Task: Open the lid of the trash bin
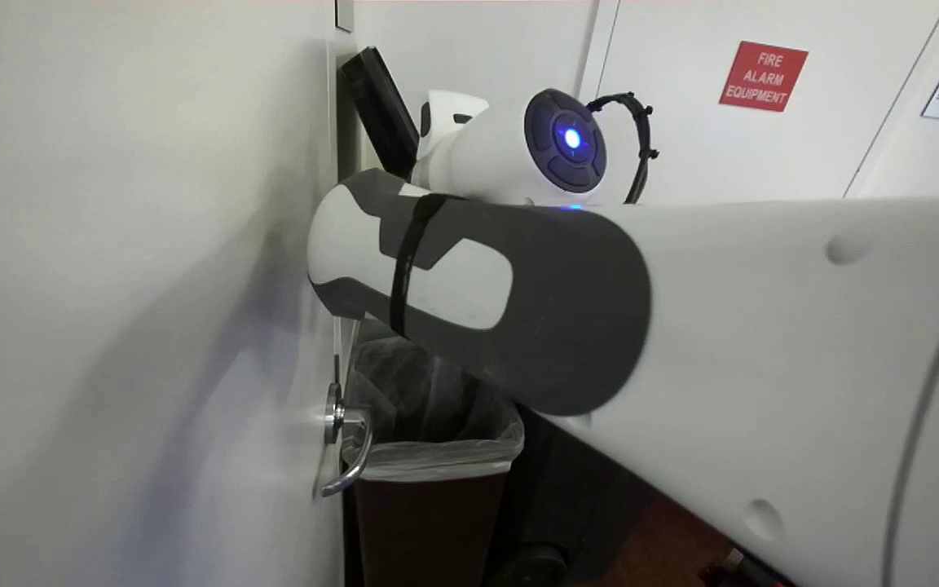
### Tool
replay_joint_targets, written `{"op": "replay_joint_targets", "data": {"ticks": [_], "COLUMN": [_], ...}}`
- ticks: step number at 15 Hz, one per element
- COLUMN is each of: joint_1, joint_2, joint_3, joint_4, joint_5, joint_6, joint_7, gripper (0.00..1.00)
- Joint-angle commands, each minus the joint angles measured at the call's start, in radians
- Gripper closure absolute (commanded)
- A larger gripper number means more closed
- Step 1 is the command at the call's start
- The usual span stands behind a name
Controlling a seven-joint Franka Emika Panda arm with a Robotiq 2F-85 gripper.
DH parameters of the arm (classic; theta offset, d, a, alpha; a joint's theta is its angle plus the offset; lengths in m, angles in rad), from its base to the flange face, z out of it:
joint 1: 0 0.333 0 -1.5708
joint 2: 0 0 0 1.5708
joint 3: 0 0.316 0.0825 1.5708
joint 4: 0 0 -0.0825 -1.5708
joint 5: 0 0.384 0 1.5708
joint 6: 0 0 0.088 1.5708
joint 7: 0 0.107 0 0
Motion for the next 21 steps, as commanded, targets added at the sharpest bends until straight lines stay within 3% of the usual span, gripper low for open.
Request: {"op": "replay_joint_targets", "data": {"ticks": [1,8,9,13,17,21], "joint_1": [0.091,0.193,0.216,0.324,0.536,0.810], "joint_2": [0.043,0.036,0.114,0.204,0.312,0.326], "joint_3": [-0.079,-0.167,-0.159,-0.233,-0.410,-0.696], "joint_4": [-0.052,-0.103,-0.116,-0.176,-0.270,-0.393], "joint_5": [-0.049,-0.089,-0.163,-0.296,-0.466,-0.718], "joint_6": [-0.113,-0.339,-0.297,-0.268,-0.235,-0.210], "joint_7": [0.026,0.016,0.043,0.136,0.290,0.547], "gripper": [0.00,0.00,0.00,0.00,0.00,0.00]}}
